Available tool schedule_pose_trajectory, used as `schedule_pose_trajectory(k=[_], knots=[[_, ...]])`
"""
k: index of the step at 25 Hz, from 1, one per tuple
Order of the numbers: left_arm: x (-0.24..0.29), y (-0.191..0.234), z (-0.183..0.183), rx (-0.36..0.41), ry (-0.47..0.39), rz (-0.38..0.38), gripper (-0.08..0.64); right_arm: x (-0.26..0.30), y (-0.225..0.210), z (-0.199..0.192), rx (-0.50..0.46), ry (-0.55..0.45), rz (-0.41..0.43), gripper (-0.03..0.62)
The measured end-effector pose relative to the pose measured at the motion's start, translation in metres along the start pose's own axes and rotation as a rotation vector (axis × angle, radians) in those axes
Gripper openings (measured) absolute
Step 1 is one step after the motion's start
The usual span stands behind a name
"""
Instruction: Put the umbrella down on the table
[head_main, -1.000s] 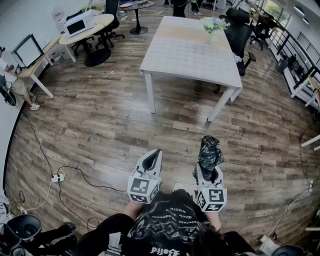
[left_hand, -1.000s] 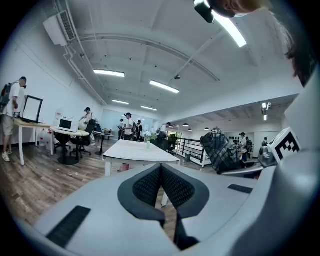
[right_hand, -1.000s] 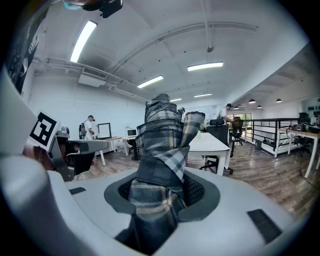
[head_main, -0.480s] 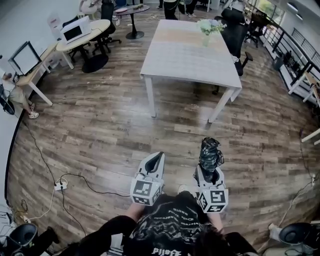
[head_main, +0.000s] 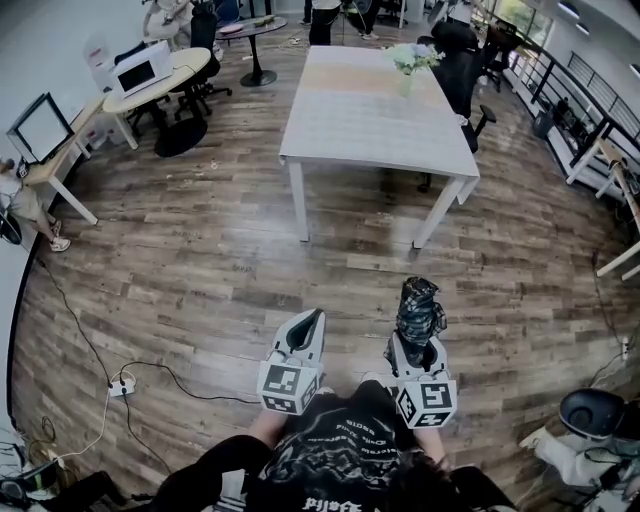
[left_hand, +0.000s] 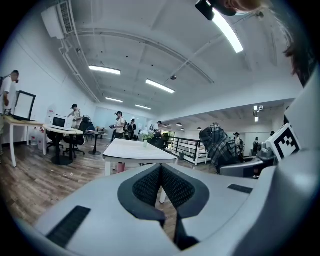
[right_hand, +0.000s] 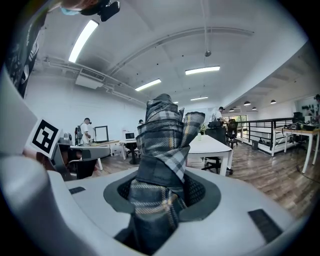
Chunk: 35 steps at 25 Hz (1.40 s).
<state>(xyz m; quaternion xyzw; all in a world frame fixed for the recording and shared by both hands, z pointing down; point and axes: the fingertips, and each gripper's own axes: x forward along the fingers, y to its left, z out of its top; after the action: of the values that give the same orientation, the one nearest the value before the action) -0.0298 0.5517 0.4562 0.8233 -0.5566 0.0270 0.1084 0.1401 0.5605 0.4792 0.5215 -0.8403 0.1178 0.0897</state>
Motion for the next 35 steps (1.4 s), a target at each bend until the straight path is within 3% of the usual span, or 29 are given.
schedule_pose_trajectory(k=[7,14,23,35], knots=[[0.005,0.017,0.0,-0.007,-0.003,0.01,0.02,0.014,0.003,-0.001,-0.014,0.013,-0.001,0.189],[0.043,0.028,-0.004,0.003,0.007,0.055,0.02,0.058,-0.022,-0.001,-0.011,0.021,0.039,0.19],[0.142,0.052,0.019,-0.01,0.011,0.122,0.02,0.156,-0.083,0.034,-0.032,0.027,0.106,0.19],[0.279,0.039,0.027,-0.031,0.034,0.145,0.02,0.255,-0.178,0.061,-0.062,0.059,0.191,0.19]])
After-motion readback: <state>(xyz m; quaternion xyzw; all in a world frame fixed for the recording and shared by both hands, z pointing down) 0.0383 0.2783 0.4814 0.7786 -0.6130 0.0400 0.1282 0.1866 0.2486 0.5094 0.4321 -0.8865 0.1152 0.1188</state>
